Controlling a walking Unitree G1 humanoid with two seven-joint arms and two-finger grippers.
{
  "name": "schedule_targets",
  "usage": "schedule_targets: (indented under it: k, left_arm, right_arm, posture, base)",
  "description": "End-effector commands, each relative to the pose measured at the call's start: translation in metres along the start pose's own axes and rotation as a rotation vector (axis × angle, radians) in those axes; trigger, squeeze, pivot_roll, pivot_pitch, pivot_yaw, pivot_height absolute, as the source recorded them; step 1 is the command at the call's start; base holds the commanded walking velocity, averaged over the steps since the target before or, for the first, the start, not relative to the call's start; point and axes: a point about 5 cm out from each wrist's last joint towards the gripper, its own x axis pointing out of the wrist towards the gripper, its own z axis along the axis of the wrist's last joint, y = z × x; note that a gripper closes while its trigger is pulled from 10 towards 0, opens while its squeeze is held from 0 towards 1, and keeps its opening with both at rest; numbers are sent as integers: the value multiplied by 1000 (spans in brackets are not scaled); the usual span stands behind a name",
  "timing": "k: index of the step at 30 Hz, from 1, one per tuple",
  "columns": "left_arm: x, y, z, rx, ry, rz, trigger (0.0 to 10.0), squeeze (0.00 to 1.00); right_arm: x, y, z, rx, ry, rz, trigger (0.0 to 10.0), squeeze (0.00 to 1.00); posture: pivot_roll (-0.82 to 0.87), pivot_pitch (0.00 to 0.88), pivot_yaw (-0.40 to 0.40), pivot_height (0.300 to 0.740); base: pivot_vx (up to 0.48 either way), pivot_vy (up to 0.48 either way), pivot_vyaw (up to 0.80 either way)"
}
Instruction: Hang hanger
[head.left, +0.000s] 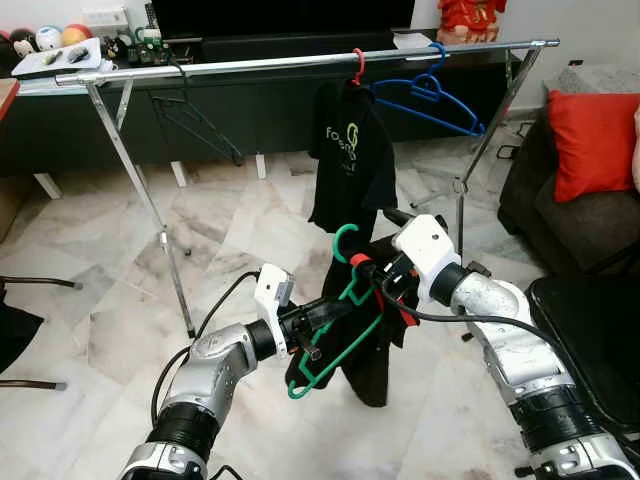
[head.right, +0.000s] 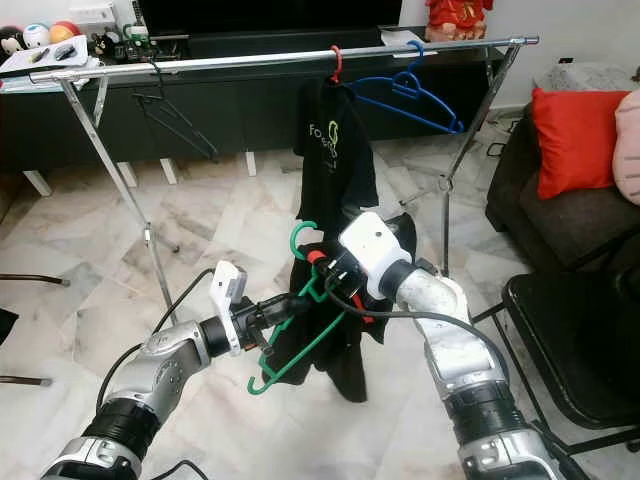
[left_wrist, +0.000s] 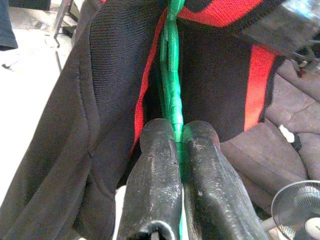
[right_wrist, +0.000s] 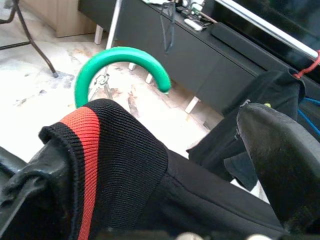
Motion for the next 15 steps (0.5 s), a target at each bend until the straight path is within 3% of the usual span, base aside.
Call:
schedule_targets:
  k: [1,4,8,15]
  left_arm:
    - [5,-2,7,20,-44,-13,10000,0]
    - [5,-2,8,21,-50,-6,10000,0]
    - [5,-2,8,18,-52,-5,10000,0]
    - [5,-1,9,14,-58,-1,10000,0]
  right_arm:
    - [1,6,1,-26,16,22,10000,1000]
    - [-1,-15,-7,-80,108,-129,10000,1000]
    - [-2,-25,-7,-97,130,-182,10000,1000]
    - [0,-7,2,-71,85,-35,10000,1000]
  posture:
    - [-9,147,-24,740]
    - [-8,149,-24,740]
    - [-11,151,-24,740]
    - [-10,152,-24,740]
  base:
    - [0,0,0]
    - [0,0,0]
    - [0,0,0]
    - [0,0,0]
